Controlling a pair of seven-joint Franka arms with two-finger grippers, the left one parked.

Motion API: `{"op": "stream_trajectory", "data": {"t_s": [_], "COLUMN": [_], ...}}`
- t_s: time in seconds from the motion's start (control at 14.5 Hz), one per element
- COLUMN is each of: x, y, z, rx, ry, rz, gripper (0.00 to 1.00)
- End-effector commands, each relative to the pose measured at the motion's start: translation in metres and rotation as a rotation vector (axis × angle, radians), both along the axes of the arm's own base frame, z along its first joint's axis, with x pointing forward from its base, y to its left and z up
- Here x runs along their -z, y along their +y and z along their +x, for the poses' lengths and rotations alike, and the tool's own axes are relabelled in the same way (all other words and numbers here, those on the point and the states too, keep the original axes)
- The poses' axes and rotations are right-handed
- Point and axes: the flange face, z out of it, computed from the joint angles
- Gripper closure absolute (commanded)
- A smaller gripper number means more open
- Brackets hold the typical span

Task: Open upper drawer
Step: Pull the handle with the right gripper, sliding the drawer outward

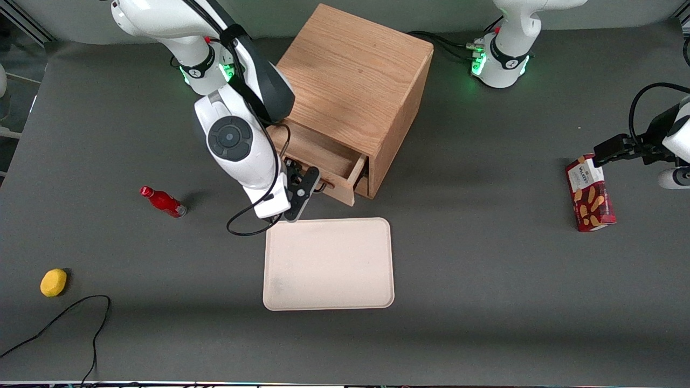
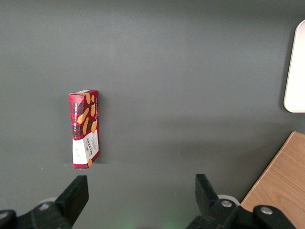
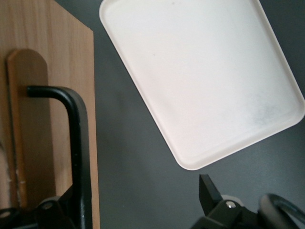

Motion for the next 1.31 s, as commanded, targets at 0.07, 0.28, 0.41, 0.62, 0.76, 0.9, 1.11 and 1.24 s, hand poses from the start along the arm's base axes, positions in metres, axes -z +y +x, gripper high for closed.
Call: {"op": "stream_trajectory", "data": {"t_s": [0.07,0.28,0.41,0.62,0.76,0.9,1.11,1.24], "x": [-0.003,0.001,-0.003,-0.001,-0.004,-0.003,-0.004,-0.008], "y": [-0.009,-0.010,-0.010,-0.016,-0.017,-0.023,-0.029,-0.034], "z": [0.018,0.021,0.028,0.034,0.036,0.041,0.049,0.055], "rx": [-0.016,-0.013,-0.012,-0.019,-0.021,-0.020,-0.018,-0.006], "ry": [-0.010,0.013,0.014,0.013,0.010,0.012,0.012,0.013], "rz": [-0.004,-0.015,-0.015,-0.013,-0.011,-0.007,-0.002,0.000], "gripper": [0.00,0.00,0.00,0.00,0.00,0.00,0.00,0.00]}}
